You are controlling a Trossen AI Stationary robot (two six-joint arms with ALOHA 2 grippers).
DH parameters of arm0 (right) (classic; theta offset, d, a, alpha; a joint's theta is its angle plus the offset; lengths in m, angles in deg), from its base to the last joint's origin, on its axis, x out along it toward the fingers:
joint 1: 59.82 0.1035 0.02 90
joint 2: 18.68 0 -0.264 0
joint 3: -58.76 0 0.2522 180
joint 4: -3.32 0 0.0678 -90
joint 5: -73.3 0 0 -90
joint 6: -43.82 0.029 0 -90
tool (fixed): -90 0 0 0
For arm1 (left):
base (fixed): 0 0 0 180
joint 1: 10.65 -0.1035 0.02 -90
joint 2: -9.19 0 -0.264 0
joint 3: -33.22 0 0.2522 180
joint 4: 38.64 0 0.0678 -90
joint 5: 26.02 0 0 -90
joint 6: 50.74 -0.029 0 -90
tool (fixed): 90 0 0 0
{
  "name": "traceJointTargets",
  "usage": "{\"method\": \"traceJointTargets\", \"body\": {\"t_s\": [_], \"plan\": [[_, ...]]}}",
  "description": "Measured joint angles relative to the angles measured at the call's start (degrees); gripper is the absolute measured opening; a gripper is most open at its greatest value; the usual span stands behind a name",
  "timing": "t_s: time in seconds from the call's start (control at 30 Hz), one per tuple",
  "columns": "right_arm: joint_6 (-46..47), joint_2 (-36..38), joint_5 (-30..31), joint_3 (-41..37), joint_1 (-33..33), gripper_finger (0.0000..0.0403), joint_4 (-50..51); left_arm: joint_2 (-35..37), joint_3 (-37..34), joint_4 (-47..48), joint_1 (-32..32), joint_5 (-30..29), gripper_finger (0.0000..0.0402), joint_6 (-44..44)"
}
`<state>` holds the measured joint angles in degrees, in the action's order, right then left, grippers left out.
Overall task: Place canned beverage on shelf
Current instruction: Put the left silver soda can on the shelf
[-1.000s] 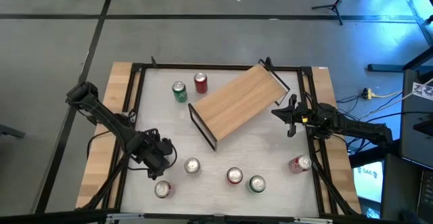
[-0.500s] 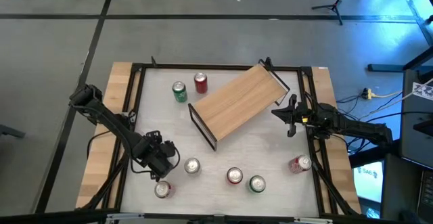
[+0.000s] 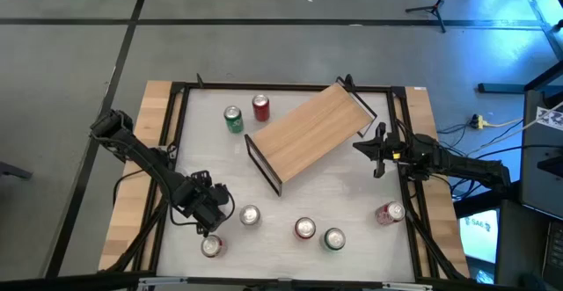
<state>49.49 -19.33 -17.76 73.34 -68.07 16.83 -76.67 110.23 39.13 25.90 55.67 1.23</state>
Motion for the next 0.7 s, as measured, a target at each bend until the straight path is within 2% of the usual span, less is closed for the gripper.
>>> {"method": "traceJointTargets", "body": {"t_s": [0.57, 0.7], "plan": [[0.0, -0.02, 0.0, 0.0, -0.01, 0.0001, 0.0, 0.04, 0.0, -1.78, 0.01, 0.36, 0.039, -0.01], [0.0, -0.02, 0.0, 0.0, -0.02, 0.0001, 0.0, 0.04, 0.0, -1.69, 0.0, 0.42, 0.0379, 0.0]]}}
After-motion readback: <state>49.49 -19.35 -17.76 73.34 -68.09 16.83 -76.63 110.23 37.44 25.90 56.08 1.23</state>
